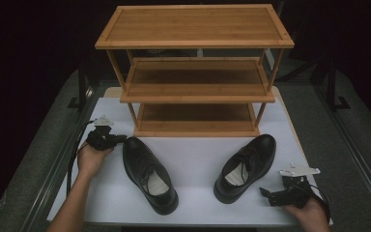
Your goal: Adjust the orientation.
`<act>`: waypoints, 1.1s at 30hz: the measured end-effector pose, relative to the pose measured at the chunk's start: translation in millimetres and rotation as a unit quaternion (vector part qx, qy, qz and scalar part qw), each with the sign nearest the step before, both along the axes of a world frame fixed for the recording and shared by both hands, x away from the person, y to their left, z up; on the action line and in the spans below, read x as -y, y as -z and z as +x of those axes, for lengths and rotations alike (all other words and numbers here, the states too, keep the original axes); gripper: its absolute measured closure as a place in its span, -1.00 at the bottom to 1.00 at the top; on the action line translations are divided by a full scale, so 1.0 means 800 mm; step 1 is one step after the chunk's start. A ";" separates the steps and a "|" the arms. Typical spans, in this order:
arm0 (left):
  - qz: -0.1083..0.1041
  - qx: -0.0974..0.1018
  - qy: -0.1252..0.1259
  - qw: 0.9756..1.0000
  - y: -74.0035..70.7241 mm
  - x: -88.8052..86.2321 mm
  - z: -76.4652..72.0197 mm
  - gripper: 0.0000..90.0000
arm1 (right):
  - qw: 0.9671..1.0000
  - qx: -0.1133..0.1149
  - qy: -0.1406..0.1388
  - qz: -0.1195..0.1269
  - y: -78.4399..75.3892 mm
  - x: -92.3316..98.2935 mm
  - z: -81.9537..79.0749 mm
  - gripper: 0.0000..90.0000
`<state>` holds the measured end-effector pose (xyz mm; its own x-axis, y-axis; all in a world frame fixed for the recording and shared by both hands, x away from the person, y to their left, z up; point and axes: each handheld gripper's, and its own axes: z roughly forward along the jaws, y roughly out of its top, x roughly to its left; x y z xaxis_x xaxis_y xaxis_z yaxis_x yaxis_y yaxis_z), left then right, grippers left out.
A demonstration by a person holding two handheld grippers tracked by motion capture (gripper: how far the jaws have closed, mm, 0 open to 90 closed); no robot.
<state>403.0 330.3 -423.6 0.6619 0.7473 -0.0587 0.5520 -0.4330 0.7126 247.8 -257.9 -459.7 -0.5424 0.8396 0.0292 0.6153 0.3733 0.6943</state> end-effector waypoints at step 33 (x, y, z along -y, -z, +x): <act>-0.024 0.009 0.022 0.999 -0.012 -0.017 -0.155 1.00 | 1.000 -0.001 0.001 -0.001 0.000 0.000 0.000 -1.00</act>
<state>279.1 344.2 -414.0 0.6949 0.7144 -0.0817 0.5197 -0.4205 0.7437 247.5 -257.6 -459.6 -0.5413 0.8404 0.0285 0.6166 0.3736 0.6930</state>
